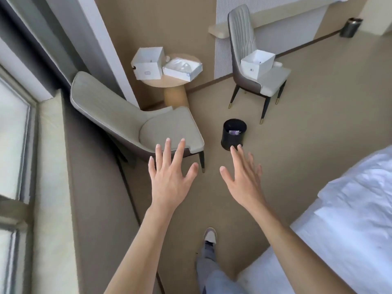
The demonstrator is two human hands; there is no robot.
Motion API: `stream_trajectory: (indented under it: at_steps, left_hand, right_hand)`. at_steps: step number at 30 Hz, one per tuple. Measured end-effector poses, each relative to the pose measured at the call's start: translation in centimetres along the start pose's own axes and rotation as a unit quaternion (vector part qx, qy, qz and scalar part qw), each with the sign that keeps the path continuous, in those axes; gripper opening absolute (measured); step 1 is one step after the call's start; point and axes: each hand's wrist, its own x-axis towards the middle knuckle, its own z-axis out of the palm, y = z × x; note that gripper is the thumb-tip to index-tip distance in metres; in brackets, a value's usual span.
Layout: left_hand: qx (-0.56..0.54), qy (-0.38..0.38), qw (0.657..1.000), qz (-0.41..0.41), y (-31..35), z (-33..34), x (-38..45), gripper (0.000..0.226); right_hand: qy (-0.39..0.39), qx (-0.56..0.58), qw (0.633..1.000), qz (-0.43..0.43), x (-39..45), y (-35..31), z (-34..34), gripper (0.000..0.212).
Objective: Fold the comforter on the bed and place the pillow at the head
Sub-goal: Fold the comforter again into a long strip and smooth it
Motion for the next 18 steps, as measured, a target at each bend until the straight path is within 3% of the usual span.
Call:
stream_trajectory:
  at_steps: [11, 18]
  left_hand:
    - [-0.02, -0.122, 0.983, 0.138, 10.4, 11.7, 21.5, 0.07]
    - [-0.079, -0.229, 0.928, 0.283, 21.8, 19.8, 28.6, 0.082]
  right_hand:
    - [0.066, 0.044, 0.979, 0.185, 15.6, 8.9, -2.9, 0.068]
    - [0.164, 0.067, 0.92, 0.351, 18.1, 17.8, -6.9, 0.067]
